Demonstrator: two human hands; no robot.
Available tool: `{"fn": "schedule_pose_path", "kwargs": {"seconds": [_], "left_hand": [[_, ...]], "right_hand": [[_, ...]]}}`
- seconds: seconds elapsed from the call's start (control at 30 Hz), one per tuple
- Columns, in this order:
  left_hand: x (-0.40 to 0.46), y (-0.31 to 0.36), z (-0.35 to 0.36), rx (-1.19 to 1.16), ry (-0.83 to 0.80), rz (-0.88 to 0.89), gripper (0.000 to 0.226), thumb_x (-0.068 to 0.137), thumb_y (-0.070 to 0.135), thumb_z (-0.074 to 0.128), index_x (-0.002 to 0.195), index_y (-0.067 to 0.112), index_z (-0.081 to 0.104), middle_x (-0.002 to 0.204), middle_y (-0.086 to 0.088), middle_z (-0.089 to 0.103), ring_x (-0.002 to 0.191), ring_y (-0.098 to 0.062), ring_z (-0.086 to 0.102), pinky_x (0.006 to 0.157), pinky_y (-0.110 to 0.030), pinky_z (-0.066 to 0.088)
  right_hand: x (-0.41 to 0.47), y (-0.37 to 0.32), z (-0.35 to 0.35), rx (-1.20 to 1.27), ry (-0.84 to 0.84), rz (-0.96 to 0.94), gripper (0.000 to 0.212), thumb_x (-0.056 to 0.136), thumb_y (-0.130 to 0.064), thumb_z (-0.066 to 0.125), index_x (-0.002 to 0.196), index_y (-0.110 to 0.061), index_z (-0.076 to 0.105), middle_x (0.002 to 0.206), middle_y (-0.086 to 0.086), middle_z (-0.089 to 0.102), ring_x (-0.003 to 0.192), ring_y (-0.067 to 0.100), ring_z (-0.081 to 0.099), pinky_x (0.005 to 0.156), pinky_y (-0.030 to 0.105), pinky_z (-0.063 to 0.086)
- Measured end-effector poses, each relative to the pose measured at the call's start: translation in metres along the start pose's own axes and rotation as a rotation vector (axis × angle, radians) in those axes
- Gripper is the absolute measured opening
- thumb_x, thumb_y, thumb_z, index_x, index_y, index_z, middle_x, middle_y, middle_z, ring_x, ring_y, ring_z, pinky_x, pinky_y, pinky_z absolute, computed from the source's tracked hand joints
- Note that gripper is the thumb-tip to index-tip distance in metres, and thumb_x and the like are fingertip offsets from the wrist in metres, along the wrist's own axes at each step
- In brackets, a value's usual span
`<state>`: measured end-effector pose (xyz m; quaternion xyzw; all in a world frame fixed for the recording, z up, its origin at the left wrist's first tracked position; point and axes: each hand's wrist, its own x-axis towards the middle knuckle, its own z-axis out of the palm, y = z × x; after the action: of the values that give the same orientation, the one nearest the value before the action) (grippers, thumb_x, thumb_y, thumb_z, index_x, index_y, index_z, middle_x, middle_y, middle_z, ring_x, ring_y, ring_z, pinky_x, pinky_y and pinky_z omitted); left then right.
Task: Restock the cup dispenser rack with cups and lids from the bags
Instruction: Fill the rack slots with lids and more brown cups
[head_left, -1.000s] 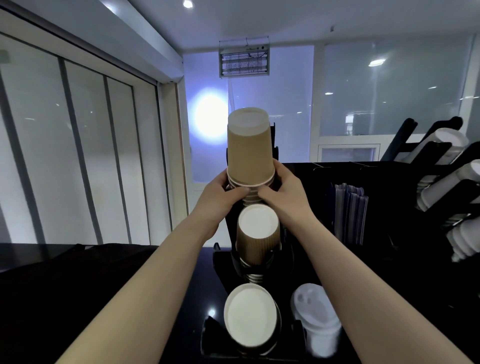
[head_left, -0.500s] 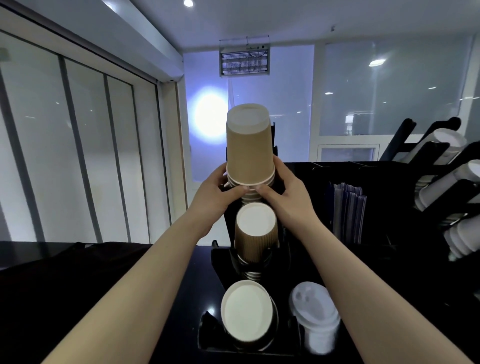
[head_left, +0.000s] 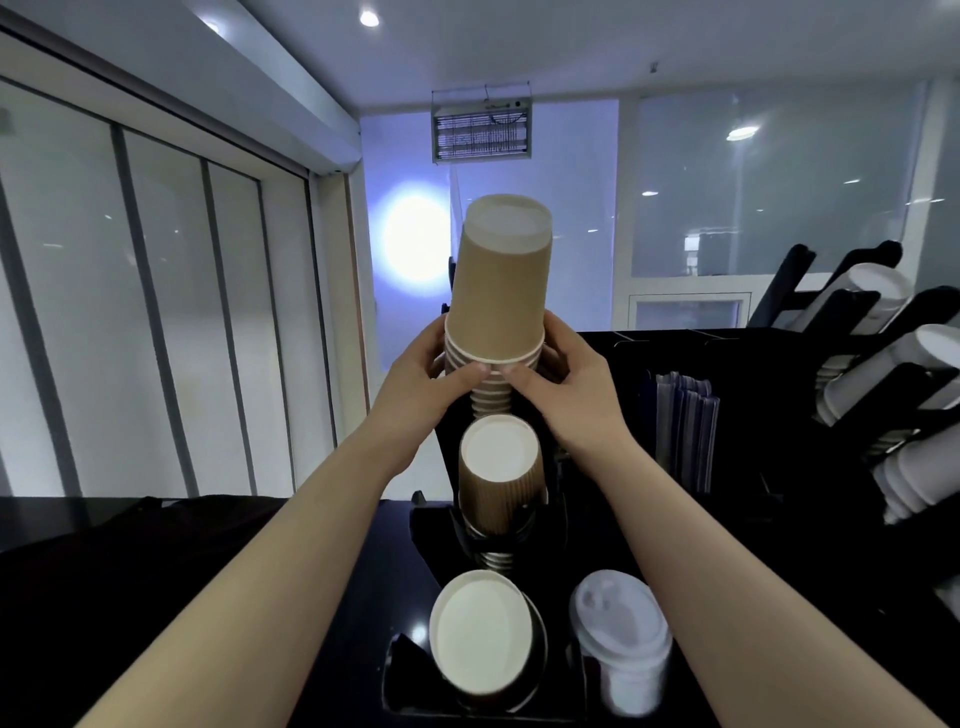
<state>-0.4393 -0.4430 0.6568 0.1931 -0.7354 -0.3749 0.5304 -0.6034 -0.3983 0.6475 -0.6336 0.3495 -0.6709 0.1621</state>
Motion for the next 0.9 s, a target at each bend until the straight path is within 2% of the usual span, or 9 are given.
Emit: {"fn": "schedule_pose_path", "kwargs": {"seconds": [0.17,0.27,0.37,0.53,0.63,0.73,0.8,0.9], "left_hand": [[0.007,0.015,-0.002,-0.063,-0.040,0.044,0.044,0.083,0.027,0.064,0.121,0.047,0.055,0.122,0.012,0.065,0.114,-0.007,0.060,0.083,-0.016,0.049],[0.009,0.025,-0.006,-0.083,-0.042,0.076,0.048,0.085,0.026,0.062,0.130,0.038,0.051,0.125,0.009,0.063,0.114,-0.010,0.059,0.083,-0.020,0.049],[0.008,0.038,-0.010,-0.112,-0.053,0.110,0.047,0.085,0.024,0.064,0.129,0.037,0.051,0.127,0.009,0.062,0.119,-0.011,0.056,0.087,-0.022,0.049],[0.004,0.056,-0.013,-0.097,-0.039,0.152,0.050,0.084,0.024,0.065,0.131,0.033,0.049,0.128,0.010,0.061,0.120,-0.008,0.056,0.090,-0.018,0.048],[0.000,0.065,-0.012,-0.101,-0.029,0.157,0.053,0.084,0.023,0.065,0.132,0.033,0.047,0.128,0.012,0.061,0.120,-0.006,0.055,0.089,-0.016,0.047],[-0.004,0.073,-0.011,-0.132,0.009,0.154,0.060,0.081,0.022,0.068,0.136,0.026,0.045,0.131,0.008,0.060,0.123,-0.011,0.054,0.098,-0.030,0.047],[-0.007,0.079,-0.008,-0.144,0.043,0.145,0.064,0.078,0.022,0.070,0.137,0.021,0.045,0.132,0.005,0.059,0.124,-0.013,0.053,0.105,-0.040,0.042],[-0.014,0.085,-0.005,-0.142,0.067,0.145,0.065,0.076,0.022,0.071,0.136,0.018,0.046,0.130,0.004,0.060,0.123,-0.013,0.054,0.108,-0.042,0.040]], "right_hand": [[0.009,-0.014,0.007,0.014,-0.001,-0.062,0.062,0.090,-0.013,0.065,0.145,-0.018,0.038,0.130,-0.002,0.061,0.118,0.013,0.058,0.101,0.038,0.048],[0.014,-0.024,0.013,0.025,-0.062,-0.061,0.078,0.083,-0.017,0.073,0.148,-0.020,0.029,0.135,0.002,0.057,0.123,0.021,0.056,0.103,0.049,0.044],[0.020,-0.036,0.016,-0.015,-0.119,-0.062,0.095,0.072,-0.009,0.083,0.147,-0.023,0.026,0.132,0.000,0.058,0.120,0.021,0.058,0.099,0.050,0.047],[0.021,-0.058,0.018,-0.095,-0.095,-0.058,0.101,0.059,-0.038,0.086,0.143,-0.035,0.030,0.128,-0.017,0.058,0.116,0.004,0.057,0.098,0.042,0.049],[0.017,-0.066,0.017,-0.079,-0.070,-0.070,0.090,0.057,-0.036,0.088,0.134,-0.034,0.041,0.119,-0.018,0.063,0.108,0.001,0.061,0.094,0.040,0.053],[0.015,-0.075,0.018,-0.043,-0.044,-0.065,0.089,0.057,-0.028,0.090,0.130,-0.033,0.041,0.119,-0.015,0.063,0.107,0.000,0.061,0.091,0.037,0.054],[0.015,-0.082,0.019,-0.036,-0.030,-0.066,0.087,0.056,-0.026,0.091,0.126,-0.035,0.041,0.116,-0.015,0.063,0.103,-0.001,0.063,0.084,0.028,0.055],[0.012,-0.094,0.020,-0.042,-0.013,-0.076,0.088,0.052,-0.029,0.088,0.125,-0.033,0.039,0.112,-0.015,0.064,0.099,-0.001,0.064,0.076,0.022,0.054]]}}
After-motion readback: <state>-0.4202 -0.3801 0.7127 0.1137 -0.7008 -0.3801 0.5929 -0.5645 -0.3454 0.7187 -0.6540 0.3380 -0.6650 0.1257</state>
